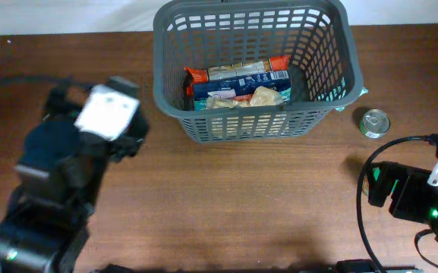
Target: Pack container
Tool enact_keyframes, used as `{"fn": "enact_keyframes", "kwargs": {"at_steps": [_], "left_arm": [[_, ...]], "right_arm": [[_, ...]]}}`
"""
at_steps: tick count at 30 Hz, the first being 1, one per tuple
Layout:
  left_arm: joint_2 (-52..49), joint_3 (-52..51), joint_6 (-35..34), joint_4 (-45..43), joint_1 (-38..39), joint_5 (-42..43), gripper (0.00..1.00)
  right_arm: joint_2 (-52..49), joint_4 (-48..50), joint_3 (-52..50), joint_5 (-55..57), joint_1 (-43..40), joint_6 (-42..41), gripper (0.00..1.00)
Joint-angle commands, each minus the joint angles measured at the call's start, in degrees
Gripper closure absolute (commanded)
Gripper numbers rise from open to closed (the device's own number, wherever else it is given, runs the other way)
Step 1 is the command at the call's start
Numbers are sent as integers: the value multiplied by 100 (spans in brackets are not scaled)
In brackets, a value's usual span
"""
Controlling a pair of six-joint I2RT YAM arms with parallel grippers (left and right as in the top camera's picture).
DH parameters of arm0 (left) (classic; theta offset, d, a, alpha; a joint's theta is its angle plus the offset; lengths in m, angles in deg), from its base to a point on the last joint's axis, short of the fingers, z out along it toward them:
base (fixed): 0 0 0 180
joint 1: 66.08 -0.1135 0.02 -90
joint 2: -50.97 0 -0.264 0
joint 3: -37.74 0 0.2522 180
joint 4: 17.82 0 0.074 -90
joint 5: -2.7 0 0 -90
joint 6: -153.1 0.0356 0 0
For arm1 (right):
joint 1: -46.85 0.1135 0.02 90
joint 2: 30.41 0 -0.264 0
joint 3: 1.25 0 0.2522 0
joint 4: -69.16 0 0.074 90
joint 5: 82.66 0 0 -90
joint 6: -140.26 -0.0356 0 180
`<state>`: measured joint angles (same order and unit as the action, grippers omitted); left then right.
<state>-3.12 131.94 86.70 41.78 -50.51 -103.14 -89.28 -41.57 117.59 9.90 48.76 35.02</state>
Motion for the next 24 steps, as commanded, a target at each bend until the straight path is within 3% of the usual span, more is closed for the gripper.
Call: {"fn": "enact_keyframes", "kwargs": {"at_steps": [1,4,10,16,24], "left_arm": [[282,63,-828,667,-894,979,1],[284,63,-850,1346,-1519,1635,1],[284,61,420,2446,-2275,3674,1],[284,61,695,2533,-2326,4323,1],[284,61,693,2459,-2326,4347,1]], "right_arm": [[-9,-33,9,72,-7,-50,1],[-9,-33,9,72,-7,-50,1],[-9,-33,9,72,-7,-50,1],[-9,-33,9,72,-7,-50,1],[-9,-33,9,72,-7,-50,1]]}}
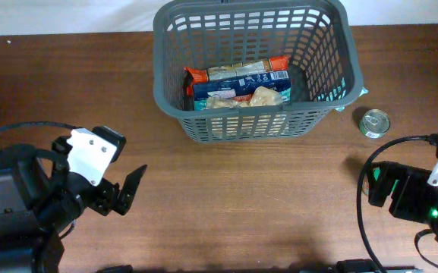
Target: Pack container
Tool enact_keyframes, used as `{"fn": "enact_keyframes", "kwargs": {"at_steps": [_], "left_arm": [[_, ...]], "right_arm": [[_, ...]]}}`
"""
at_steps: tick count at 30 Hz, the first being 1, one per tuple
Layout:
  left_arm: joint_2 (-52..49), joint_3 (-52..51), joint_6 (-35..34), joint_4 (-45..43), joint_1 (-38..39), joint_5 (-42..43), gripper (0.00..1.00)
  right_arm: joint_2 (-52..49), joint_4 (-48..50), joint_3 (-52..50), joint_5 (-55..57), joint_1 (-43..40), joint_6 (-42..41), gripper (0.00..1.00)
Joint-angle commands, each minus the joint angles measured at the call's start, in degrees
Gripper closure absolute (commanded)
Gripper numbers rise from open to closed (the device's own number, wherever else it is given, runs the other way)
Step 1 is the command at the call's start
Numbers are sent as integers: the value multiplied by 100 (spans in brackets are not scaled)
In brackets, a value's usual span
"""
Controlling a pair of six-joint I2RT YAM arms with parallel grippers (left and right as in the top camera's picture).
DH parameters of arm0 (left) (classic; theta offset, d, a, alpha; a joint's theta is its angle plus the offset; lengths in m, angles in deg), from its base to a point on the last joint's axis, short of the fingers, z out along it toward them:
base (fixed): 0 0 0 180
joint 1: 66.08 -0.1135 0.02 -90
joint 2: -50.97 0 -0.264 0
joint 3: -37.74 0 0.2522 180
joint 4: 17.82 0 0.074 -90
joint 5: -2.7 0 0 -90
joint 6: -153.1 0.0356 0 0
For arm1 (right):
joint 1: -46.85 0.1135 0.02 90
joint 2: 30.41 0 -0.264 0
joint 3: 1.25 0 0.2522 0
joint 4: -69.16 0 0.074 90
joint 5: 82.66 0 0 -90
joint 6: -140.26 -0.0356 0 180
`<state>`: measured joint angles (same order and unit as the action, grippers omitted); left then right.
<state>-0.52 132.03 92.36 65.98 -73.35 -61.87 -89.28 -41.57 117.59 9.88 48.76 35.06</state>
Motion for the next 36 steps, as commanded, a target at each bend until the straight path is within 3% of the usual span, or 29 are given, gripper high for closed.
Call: {"fn": "enact_keyframes", "kwargs": {"at_steps": [1,21,26,32,36], "left_arm": [[24,52,127,59,-42,221,1],[24,52,127,74,-42,221,1],[24,52,127,74,-42,221,1],[24,52,127,74,-42,221,1],[24,52,127,74,-42,221,1]], "right_arm": [[-9,-33,9,74,-7,-55,1],[-9,-33,9,68,-7,-57,1],[-9,83,9,-901,-7,-52,1],[-105,647,7,-826,-7,-55,1],[-435,835,-20,33,-9,-223,1]]}}
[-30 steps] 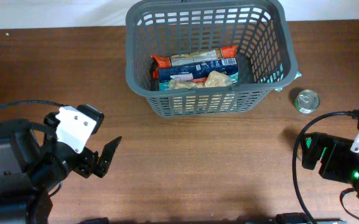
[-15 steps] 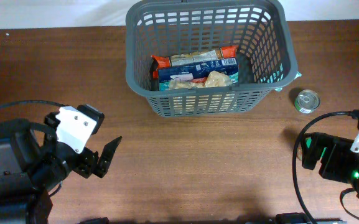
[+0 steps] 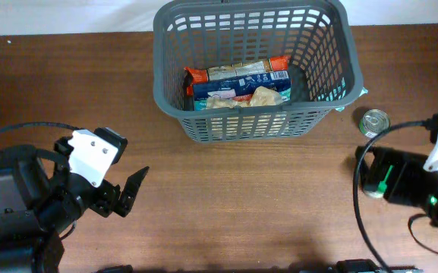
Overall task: Pack container
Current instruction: 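Reach the right gripper to the mint-green bar and grasp it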
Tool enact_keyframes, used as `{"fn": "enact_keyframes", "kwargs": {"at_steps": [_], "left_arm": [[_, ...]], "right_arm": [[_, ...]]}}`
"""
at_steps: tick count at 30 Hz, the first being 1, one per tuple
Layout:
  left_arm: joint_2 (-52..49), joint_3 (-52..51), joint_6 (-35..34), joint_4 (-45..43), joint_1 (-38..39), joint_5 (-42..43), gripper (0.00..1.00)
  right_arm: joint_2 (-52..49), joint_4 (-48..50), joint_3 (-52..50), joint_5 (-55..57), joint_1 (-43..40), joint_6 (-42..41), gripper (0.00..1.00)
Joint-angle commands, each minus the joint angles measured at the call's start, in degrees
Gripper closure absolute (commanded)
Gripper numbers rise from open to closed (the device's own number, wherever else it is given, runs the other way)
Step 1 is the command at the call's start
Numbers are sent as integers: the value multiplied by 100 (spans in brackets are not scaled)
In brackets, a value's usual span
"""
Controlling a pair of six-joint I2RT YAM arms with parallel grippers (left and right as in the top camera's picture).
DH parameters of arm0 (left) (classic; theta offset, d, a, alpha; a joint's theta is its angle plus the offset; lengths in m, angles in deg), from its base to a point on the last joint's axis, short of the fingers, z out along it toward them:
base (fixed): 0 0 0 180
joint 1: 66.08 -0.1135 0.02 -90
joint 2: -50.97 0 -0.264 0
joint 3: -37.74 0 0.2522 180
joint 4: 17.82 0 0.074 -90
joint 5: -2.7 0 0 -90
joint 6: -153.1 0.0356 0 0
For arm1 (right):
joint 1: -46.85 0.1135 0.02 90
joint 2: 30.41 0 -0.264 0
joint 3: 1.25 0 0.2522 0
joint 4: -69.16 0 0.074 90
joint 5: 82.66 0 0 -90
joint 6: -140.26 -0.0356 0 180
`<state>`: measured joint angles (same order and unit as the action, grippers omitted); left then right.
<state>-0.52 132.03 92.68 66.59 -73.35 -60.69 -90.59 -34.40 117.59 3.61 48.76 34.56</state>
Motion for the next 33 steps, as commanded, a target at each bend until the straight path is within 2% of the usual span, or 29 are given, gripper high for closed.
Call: {"fn": "enact_keyframes", "kwargs": {"at_steps": [1,3,6,12,16,24,33], "left_arm": [[24,52,94,13,-42,103,1],[24,52,94,13,-42,103,1],[24,52,94,13,-42,103,1],[24,52,94,13,-42,103,1],[24,52,94,13,-42,103,1],[24,52,94,13,-42,103,1],[24,52,94,13,-42,103,1]], "right_arm": [[-417,166,-17,922,-9,-221,1],[-785,461,-4,1261,-131,-302,1],[-1198,887,103,1005,-564,-302,1],[-2236,1513,586,-916,-2046,-175,1],[-3296,1567,1012,-1971,-2702,-216,1],[-5449,1731,1788,-2157,-2688,-407,1],[-6743,2186,1816,-2175,-2649,-706,1]]}}
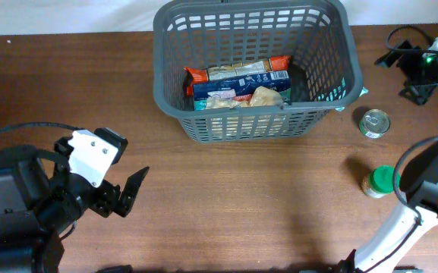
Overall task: Pack container
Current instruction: 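Reach the right gripper to the mint-green bar and grasp it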
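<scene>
The grey plastic basket (pixel 203 129) stands at the back middle and holds a blue and orange snack packet (pixel 237 80) with pale pieces lying on it. A tin can (pixel 375 123) stands on the table to the basket's right. A green-lidded jar (pixel 378 182) stands nearer the front. My right gripper (pixel 398 74) hovers at the far right back, beyond the can, with its fingers apart and nothing between them. My left gripper (pixel 130 193) rests at the front left, open and empty, far from the basket.
A small teal object (pixel 363 92) peeks out at the basket's right rear corner. The right arm's white link (pixel 401 227) rises from the front right edge past the jar. Black cables loop beside both arms.
My right arm, which lay low at the front right over the jar's spot, now reaches to the far right back. The green-lidded jar has come into view. The left arm has not moved.
My left gripper was first close to the basket's left side, then back at the front left, open, where it has stayed. My right arm stayed low at the front right, shifted slightly, and now its gripper is beyond the can.
</scene>
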Tool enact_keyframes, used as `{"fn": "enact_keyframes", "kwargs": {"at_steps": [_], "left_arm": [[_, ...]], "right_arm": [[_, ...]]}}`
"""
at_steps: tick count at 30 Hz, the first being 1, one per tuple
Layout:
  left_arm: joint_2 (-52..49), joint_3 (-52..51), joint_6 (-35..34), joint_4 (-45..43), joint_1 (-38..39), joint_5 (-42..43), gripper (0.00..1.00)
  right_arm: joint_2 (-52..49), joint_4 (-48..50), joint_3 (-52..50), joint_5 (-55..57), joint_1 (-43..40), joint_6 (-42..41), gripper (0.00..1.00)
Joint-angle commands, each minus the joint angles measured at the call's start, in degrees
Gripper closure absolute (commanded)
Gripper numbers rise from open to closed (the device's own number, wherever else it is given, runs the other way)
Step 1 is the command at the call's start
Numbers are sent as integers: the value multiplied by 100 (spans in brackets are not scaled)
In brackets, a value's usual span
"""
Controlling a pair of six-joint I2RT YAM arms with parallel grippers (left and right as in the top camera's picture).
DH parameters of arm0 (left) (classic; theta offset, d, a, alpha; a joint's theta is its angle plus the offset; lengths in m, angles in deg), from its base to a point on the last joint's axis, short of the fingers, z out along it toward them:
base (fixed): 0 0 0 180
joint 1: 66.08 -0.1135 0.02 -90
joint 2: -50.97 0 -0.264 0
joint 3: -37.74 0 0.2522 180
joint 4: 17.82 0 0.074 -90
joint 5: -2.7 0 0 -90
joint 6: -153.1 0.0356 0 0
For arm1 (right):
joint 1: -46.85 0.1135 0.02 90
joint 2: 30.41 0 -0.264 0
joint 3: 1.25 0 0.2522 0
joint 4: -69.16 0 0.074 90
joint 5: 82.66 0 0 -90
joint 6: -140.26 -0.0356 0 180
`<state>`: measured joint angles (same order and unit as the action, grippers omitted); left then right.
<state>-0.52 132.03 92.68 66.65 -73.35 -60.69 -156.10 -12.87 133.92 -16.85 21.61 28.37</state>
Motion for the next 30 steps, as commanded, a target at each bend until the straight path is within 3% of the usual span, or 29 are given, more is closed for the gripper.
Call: {"fn": "enact_keyframes", "kwargs": {"at_steps": [1,16,30], "left_arm": [[24,52,94,7,-42,103,1],[24,52,94,7,-42,103,1],[24,52,94,7,-42,103,1]], "right_arm": [[-282,59,184,-109,101,-48,1],[-586,382,184,1390,990,-33,1],[-1093,649,181,1436,1169,-70,1]]}}
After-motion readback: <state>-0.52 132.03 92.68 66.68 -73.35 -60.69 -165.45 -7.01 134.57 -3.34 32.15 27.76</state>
